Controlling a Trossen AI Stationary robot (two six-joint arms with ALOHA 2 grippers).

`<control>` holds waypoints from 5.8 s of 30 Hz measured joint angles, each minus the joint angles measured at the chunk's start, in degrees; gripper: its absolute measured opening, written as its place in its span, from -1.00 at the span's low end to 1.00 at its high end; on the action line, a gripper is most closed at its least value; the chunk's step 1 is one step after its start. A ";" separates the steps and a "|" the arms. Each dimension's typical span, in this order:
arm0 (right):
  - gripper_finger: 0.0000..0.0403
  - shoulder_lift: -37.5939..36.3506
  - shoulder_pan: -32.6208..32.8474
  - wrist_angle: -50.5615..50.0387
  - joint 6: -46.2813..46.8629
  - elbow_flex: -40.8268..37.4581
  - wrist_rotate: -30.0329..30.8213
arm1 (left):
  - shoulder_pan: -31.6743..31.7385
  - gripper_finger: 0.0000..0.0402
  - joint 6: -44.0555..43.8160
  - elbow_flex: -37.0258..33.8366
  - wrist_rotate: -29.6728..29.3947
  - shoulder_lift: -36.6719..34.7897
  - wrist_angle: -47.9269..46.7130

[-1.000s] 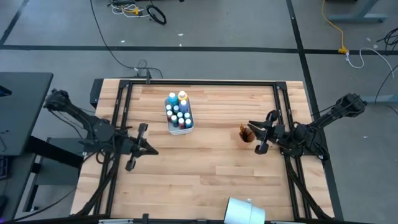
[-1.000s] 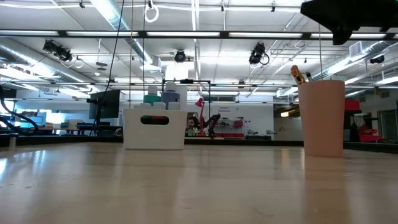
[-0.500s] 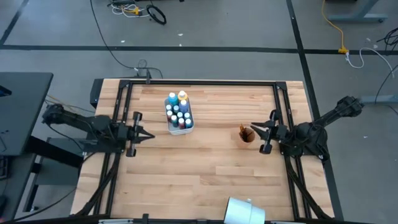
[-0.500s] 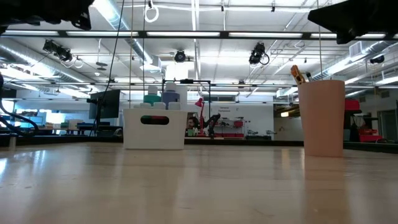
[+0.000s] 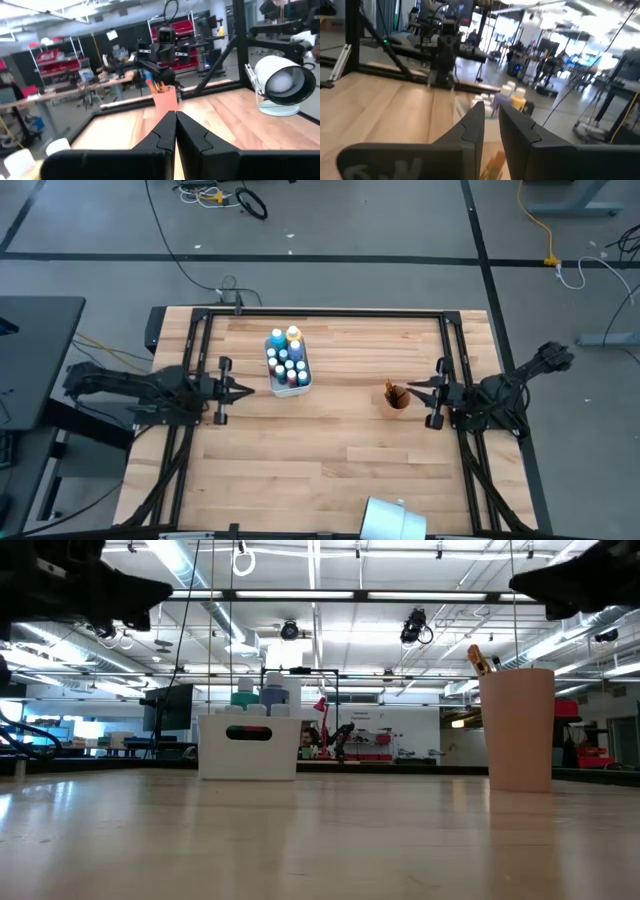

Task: Pick & Place Paint Supplies
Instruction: Return to Home Position

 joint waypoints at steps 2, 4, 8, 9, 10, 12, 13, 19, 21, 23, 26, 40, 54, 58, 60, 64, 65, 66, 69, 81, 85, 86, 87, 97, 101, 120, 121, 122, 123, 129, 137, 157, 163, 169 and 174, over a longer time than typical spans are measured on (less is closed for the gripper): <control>-0.69 -2.02 0.02 -3.79 2.15 0.00 -0.16 | 1.29 -0.90 -1.54 -0.74 1.59 0.00 0.12; -0.69 -3.80 0.02 -7.11 3.91 0.00 -0.18 | 2.27 -0.90 -1.90 -1.55 3.21 0.00 0.42; -0.69 -6.96 0.02 -11.31 5.35 0.00 -0.29 | 4.02 -0.90 -1.60 -3.12 2.72 -0.04 2.57; -0.69 -7.71 0.02 -11.95 5.38 0.00 -0.32 | 4.39 -0.90 -2.18 -3.16 2.43 0.00 2.12; -0.69 -8.49 0.02 -12.60 5.38 0.00 -0.40 | 4.74 -0.90 -2.58 -3.16 2.23 -0.02 1.50; -0.69 -10.34 0.02 -14.32 5.41 0.00 -1.43 | 5.26 -0.90 -2.43 -3.16 2.17 0.00 1.34; -0.69 -11.18 0.02 -15.42 5.62 0.02 -2.00 | 5.49 -0.90 -2.37 -3.16 2.17 0.00 1.38; -0.69 -13.51 0.02 -24.40 10.69 0.55 -2.39 | 6.64 -0.90 -0.77 -3.16 1.01 -2.43 1.99; -0.69 -13.58 0.02 -25.23 12.12 1.06 -3.24 | 7.02 -0.90 0.21 -3.19 -0.24 -4.29 1.42; -0.69 -13.51 0.02 -25.54 12.33 1.09 -4.68 | 7.39 -0.90 0.50 -3.19 -0.80 -6.39 0.40; -0.69 -13.54 0.02 -24.28 12.32 1.09 -8.24 | 7.59 -0.90 -0.05 -3.19 0.57 -9.52 -2.39; -0.69 -13.52 0.01 -10.81 10.75 -5.83 -23.85 | 7.59 -0.90 0.20 -3.23 13.70 -11.41 -10.70; -0.69 -13.51 0.00 -12.87 17.62 -6.78 -34.43 | 7.59 -0.90 0.06 -3.23 13.14 -11.39 -13.02; -0.69 -13.51 0.00 -12.87 17.42 -6.78 -34.43 | 7.59 -0.90 0.04 -3.23 13.12 -11.39 -13.02; -0.69 -13.51 0.00 -12.87 17.48 -6.78 -34.43 | 7.59 -0.90 0.02 -3.25 13.12 -11.39 -13.00; -0.69 -13.51 0.00 -12.88 17.44 -6.78 -34.46 | 7.59 -0.90 0.02 -3.25 13.12 -11.37 -13.00; -0.69 -13.51 0.00 -12.87 17.44 -6.78 -34.45 | 7.59 -0.90 0.02 -3.25 13.12 -11.37 -13.00; -0.69 -13.51 0.00 -12.87 17.42 -6.78 -34.46 | 7.59 -0.90 0.02 -3.25 13.12 -11.37 -13.00; -0.69 -13.51 0.00 -12.87 17.41 -6.78 -34.46 | 7.59 -0.90 0.01 -3.25 13.12 -11.37 -12.99; -0.69 -13.51 0.00 -12.89 17.39 -6.78 -34.48 | 7.59 -0.90 0.00 -3.26 13.12 -11.37 -12.98; -0.69 -13.51 0.00 -12.89 17.39 -6.78 -34.48 | 7.59 -0.90 0.00 -3.27 13.12 -11.37 -12.98; -0.69 -13.51 0.00 -12.89 17.37 -6.78 -34.49 | 7.59 -0.90 0.00 -3.27 13.12 -11.37 -12.98; -0.69 -13.51 0.00 -12.89 17.37 -6.78 -34.50 | 7.59 -0.90 0.00 -3.27 13.12 -11.37 -12.98; -0.69 -13.51 0.00 -12.89 17.35 -6.75 -34.50 | 7.59 -0.90 0.00 -3.27 13.12 -11.37 -13.00; -0.69 -13.51 0.02 -12.89 17.35 -6.75 -34.50 | 7.59 -0.90 0.00 -3.27 13.12 -11.37 -12.99; -0.69 -13.51 0.00 -12.91 17.35 -6.75 -34.50 | 7.59 -0.90 0.00 -3.27 13.12 -11.37 -12.98; -0.69 -13.51 0.02 -12.91 17.35 -6.75 -34.50 | 7.59 -0.90 0.00 -3.27 13.12 -11.37 -13.00; -0.69 -13.51 0.02 -12.89 17.35 -6.75 -34.50 | 7.59 -0.90 0.00 -3.27 13.12 -11.37 -12.98; -0.69 -13.51 0.01 -12.91 17.35 -6.75 -34.50 | 7.59 -0.90 0.00 -3.27 13.12 -11.37 -12.98; -0.69 -13.51 0.02 -12.91 17.35 -6.75 -34.50 | 7.59 -0.90 0.00 -3.27 13.12 -11.37 -13.00; -0.69 -13.51 0.01 -12.90 17.35 -6.75 -34.50 | 7.59 -0.90 0.02 -3.27 13.12 -11.37 -13.00; -0.69 -13.51 0.02 -12.90 17.35 -6.75 -34.50 | 7.59 -0.90 0.00 -3.29 13.12 -11.37 -13.00; -0.69 -13.51 0.02 -12.90 17.35 -6.75 -34.50 | 7.59 -0.90 0.00 -3.27 13.12 -11.37 -13.00; -0.69 -13.51 0.02 -12.90 17.35 -6.75 -34.49 | 7.59 -0.90 0.38 -3.28 13.12 -11.37 -13.00; -0.69 -13.51 0.01 -12.91 17.35 -6.75 -34.50 | 7.59 -0.90 0.24 -3.29 13.12 -11.37 -12.98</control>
